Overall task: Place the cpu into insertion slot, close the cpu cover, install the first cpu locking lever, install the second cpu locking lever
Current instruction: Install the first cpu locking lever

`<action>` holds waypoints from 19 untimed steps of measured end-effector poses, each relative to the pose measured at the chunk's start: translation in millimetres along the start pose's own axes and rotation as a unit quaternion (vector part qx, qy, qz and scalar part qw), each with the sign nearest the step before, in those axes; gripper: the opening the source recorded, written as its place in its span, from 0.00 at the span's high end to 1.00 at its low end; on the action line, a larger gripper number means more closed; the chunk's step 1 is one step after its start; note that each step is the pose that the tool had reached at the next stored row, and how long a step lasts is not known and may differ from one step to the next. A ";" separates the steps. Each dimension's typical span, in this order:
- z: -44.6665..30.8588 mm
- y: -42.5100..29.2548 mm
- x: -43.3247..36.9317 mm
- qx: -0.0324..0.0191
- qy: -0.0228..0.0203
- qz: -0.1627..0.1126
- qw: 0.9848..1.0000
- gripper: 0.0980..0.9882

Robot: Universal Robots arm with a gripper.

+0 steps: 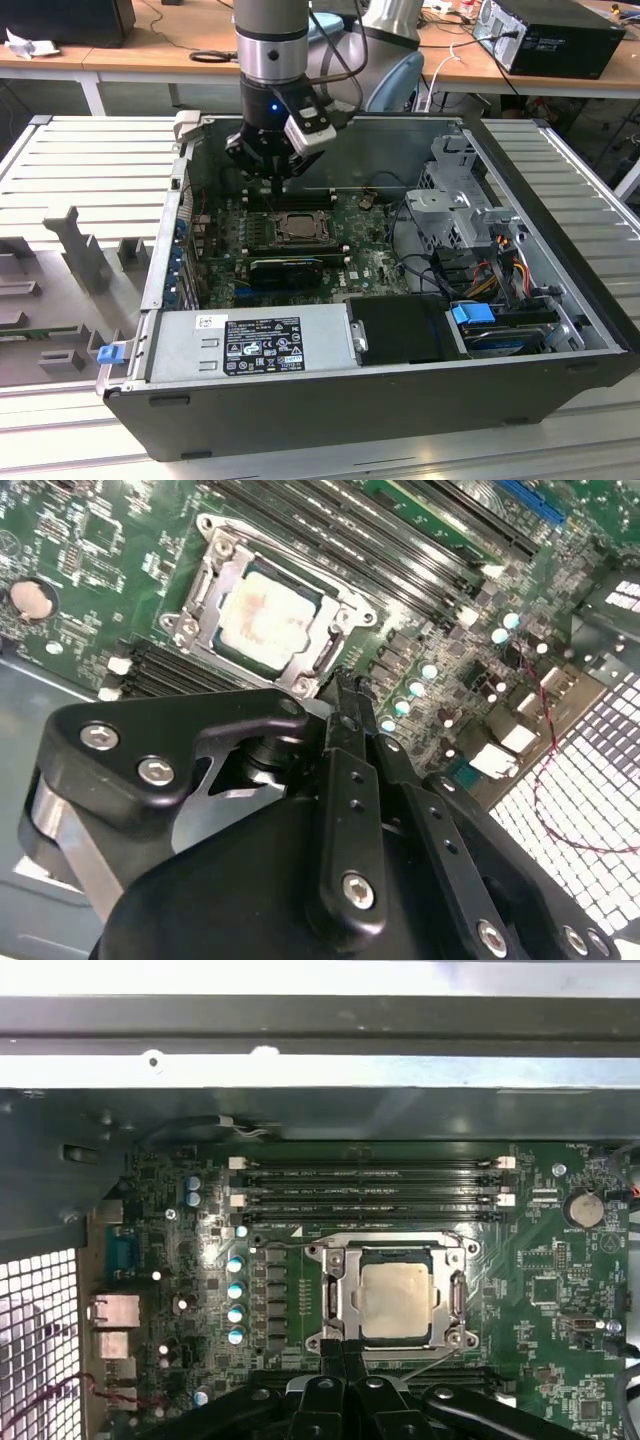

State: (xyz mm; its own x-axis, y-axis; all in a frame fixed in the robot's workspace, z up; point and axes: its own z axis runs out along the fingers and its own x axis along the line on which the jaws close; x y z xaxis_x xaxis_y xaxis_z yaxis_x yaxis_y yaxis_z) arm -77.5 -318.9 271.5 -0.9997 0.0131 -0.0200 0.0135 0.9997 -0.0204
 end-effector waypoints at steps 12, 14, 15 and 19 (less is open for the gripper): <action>7.3 15.1 40.6 0.000 0.001 0.000 1.000 0.99; 8.4 19.9 42.3 0.000 0.002 0.000 1.000 0.99; 8.9 23.0 42.8 0.000 0.002 0.000 1.000 0.99; 12.5 37.5 40.8 0.000 0.005 0.000 1.000 0.99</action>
State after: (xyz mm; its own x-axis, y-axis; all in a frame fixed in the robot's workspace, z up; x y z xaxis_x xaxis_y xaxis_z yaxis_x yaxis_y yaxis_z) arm -117.5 -281.1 257.4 -0.9999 0.0130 -0.0104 0.0132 0.9997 -0.0204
